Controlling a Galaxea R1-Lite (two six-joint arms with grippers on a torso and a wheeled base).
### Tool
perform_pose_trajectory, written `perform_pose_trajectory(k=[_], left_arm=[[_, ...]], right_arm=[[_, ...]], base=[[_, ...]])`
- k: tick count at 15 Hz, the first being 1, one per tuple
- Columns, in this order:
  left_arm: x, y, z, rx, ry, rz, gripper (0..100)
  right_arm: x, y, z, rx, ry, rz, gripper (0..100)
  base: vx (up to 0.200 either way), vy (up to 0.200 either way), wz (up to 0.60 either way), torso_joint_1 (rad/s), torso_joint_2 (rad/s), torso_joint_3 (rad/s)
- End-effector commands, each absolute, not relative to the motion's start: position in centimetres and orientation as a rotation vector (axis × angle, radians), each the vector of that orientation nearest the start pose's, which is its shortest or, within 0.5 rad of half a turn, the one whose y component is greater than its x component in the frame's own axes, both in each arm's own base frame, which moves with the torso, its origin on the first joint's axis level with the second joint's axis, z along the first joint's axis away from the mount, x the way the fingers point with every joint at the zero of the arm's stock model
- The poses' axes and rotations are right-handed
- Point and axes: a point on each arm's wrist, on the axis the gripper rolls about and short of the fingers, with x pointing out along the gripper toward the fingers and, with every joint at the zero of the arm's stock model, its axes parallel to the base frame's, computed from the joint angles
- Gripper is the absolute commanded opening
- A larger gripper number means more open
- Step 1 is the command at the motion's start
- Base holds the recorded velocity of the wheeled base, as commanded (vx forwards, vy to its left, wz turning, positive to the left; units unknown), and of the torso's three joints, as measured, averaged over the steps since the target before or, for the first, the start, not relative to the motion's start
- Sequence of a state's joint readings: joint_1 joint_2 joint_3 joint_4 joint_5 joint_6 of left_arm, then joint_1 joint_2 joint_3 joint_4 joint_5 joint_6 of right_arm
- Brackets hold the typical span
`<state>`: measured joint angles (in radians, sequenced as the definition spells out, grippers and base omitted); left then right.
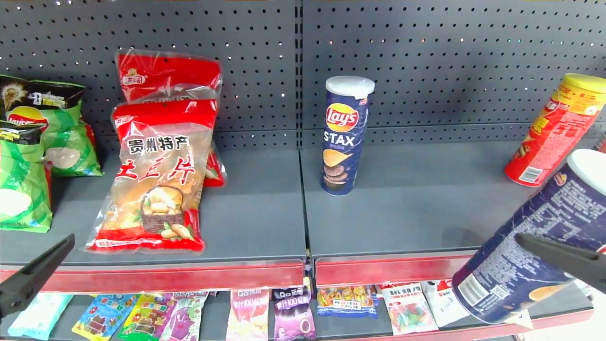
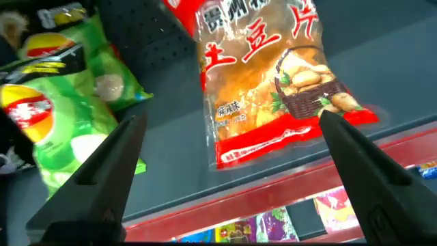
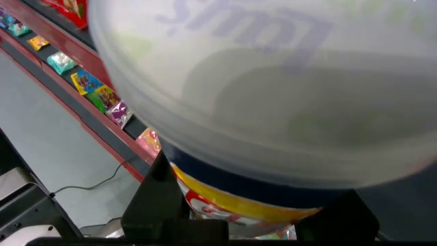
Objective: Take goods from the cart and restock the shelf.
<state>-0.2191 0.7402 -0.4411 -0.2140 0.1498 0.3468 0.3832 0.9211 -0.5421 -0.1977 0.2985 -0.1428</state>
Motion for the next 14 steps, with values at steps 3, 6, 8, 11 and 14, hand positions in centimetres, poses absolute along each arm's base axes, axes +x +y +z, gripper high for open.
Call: perform_pose_trajectory(k=[3, 6, 8, 11, 14], left_arm=[[7.0, -1.3, 21.4, 0.380, 0.069, -0.110, 100], [8.9, -2.2, 21.9, 0.394, 0.088, -0.290, 100], [12.3, -4.0, 24.2, 0.292, 0.095, -0.445, 100], [19.3, -8.9, 27.6, 0.201, 0.107, -0.603, 100], [24.5, -13.0, 27.5, 0.163, 0.129, -0.919, 100]], right_arm=[[10.3, 4.9, 22.6, -0.152, 0.144, 0.695, 0], [10.6, 5.0, 22.9, -0.168, 0.084, 0.692, 0], [10.6, 5.0, 23.8, -0.162, 0.053, 0.696, 0], [11.1, 5.2, 23.6, -0.162, 0.074, 0.694, 0], [11.4, 5.3, 23.8, -0.164, 0.074, 0.679, 0]], base=[[0.000, 0.000, 0.00, 0.000, 0.00, 0.000], [0.000, 0.000, 0.00, 0.000, 0.00, 0.000], [0.000, 0.000, 0.00, 0.000, 0.00, 0.000], [0.000, 0.000, 0.00, 0.000, 0.00, 0.000], [0.000, 0.000, 0.00, 0.000, 0.00, 0.000]])
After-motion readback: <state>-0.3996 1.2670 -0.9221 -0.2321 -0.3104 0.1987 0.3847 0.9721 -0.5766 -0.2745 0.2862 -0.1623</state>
